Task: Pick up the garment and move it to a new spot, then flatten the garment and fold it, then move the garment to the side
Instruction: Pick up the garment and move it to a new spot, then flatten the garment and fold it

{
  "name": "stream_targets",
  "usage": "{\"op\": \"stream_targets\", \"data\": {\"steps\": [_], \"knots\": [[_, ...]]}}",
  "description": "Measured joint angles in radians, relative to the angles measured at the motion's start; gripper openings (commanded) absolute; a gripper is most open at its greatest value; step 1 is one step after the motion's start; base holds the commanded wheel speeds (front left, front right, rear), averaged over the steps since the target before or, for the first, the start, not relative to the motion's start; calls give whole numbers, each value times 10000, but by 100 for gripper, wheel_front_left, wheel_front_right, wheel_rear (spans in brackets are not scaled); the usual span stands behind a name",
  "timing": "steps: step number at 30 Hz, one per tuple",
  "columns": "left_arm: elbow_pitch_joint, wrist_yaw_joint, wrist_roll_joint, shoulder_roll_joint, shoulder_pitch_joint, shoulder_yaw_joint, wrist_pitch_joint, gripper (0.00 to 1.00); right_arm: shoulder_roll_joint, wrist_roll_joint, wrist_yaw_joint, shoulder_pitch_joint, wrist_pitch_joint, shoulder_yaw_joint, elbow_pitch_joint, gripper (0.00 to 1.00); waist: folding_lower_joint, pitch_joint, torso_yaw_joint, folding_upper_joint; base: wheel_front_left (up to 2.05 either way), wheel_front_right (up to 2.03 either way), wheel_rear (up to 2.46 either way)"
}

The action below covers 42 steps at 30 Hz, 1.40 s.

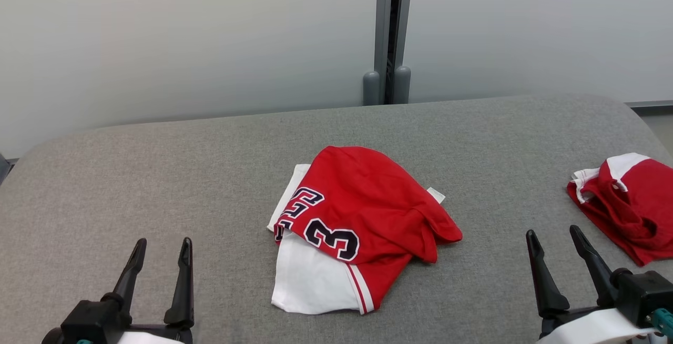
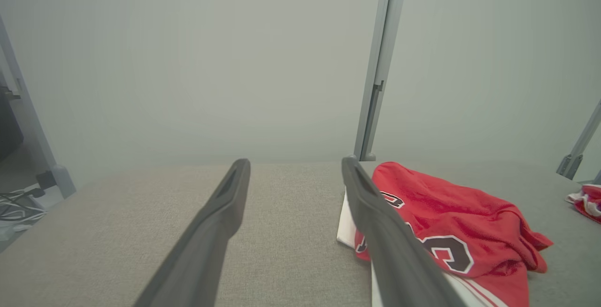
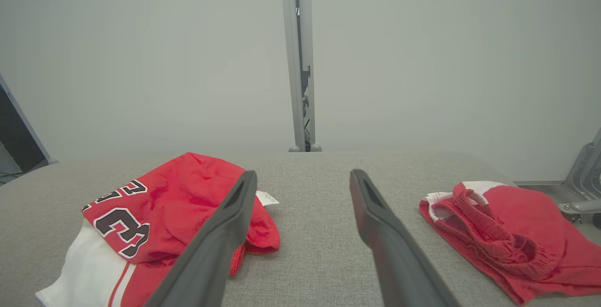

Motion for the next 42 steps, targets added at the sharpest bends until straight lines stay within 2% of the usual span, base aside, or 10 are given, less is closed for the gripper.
{"op": "stream_targets", "data": {"steps": [33,37,42], "knots": [[318,125,-146,13,-39,-217,176,100,0,29,0,174,265,144,-219,100,0,-51,155,0,0,0,0],[261,151,-146,19,-93,-232,111,100,-38,-142,0,-16,593,669,54,100,0,67,186,0,0,0,0],[119,90,-71,-19,-593,-382,31,100,-702,180,2,-855,903,1791,1475,100,0,599,365,0,0,0,0]]}}
